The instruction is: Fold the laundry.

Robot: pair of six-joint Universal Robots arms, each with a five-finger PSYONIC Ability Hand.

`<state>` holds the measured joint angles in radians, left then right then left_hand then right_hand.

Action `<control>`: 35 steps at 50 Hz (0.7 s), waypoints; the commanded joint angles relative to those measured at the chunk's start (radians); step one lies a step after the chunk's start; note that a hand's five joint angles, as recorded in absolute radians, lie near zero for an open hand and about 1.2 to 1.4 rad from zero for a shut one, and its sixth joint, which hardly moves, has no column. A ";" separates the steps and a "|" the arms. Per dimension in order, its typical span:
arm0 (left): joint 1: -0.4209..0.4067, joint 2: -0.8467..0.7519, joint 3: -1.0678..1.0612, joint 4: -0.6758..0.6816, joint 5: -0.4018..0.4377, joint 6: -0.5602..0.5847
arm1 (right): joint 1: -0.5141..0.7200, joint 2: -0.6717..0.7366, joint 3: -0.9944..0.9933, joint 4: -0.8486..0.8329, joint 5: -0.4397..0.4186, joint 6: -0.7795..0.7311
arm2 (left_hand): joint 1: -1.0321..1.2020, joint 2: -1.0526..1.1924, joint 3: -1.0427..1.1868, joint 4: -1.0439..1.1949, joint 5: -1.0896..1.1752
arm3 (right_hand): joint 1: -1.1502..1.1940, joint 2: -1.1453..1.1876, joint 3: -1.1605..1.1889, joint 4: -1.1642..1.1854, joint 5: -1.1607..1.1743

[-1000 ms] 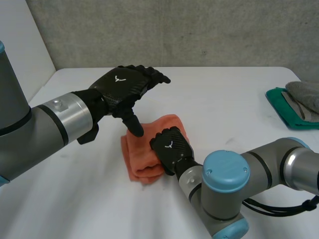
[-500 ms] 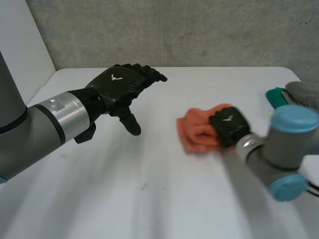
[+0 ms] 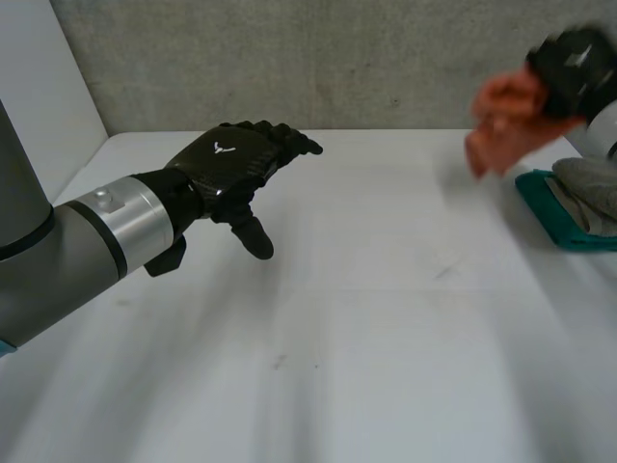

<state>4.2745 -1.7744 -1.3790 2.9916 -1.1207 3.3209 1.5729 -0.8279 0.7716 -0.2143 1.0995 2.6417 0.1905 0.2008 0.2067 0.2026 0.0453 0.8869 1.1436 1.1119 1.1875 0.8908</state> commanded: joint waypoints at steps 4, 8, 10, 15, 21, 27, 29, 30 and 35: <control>-0.004 0.004 0.008 0.015 -0.001 -0.032 | -0.103 0.108 -0.321 0.000 -0.004 0.141 | 0.026 0.016 0.010 0.014 -0.003 | 0.509 0.253 0.284 0.209 0.331; -0.007 0.003 -0.005 0.036 -0.001 -0.055 | -0.165 0.138 -0.284 0.006 -0.055 0.138 | 0.026 0.016 0.010 0.014 -0.003 | 0.509 0.253 0.284 0.209 0.331; -0.010 0.001 -0.011 0.046 -0.001 -0.069 | -0.204 0.157 -0.224 0.001 -0.093 0.121 | 0.029 0.019 0.013 0.017 0.000 | 0.509 0.253 0.284 0.209 0.331; -0.010 -0.008 -0.028 0.053 -0.001 -0.080 | -0.283 0.184 -0.072 -0.019 -0.162 0.015 | 0.029 0.019 0.013 0.017 0.000 | 0.509 0.253 0.284 0.209 0.331; -0.015 -0.014 -0.040 0.063 -0.001 -0.081 | -0.367 0.217 0.119 -0.045 -0.225 -0.204 | 0.029 0.019 0.013 0.017 0.000 | 0.509 0.253 0.284 0.209 0.331; -0.013 -0.014 -0.037 0.064 -0.001 -0.080 | -0.395 0.219 0.192 -0.036 -0.239 -0.273 | 0.029 0.019 0.013 0.017 0.000 | 0.509 0.253 0.284 0.209 0.331; -0.013 -0.014 -0.035 0.064 -0.001 -0.080 | -0.395 0.208 0.202 -0.031 -0.231 -0.266 | 0.029 0.019 0.013 0.017 0.000 | 0.074 -0.182 -0.151 -0.226 -0.104; -0.013 -0.014 -0.032 0.064 -0.001 -0.080 | -0.395 0.204 0.206 -0.027 -0.228 -0.260 | 0.032 0.022 0.016 0.020 0.002 | -0.203 -0.460 -0.428 -0.504 -0.382; -0.012 -0.011 -0.029 0.064 -0.001 -0.080 | -0.393 0.119 0.213 0.021 -0.193 -0.206 | 0.032 0.022 0.016 0.020 0.002 | -0.712 -0.969 -0.937 -1.013 -0.891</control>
<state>4.2616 -1.7885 -1.4140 3.0563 -1.1212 3.2409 1.1736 -0.6228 0.9814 -0.2438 0.8651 2.3717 0.1912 0.2008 0.2067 0.2026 0.0453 0.5650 0.6750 0.6814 0.7103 0.5371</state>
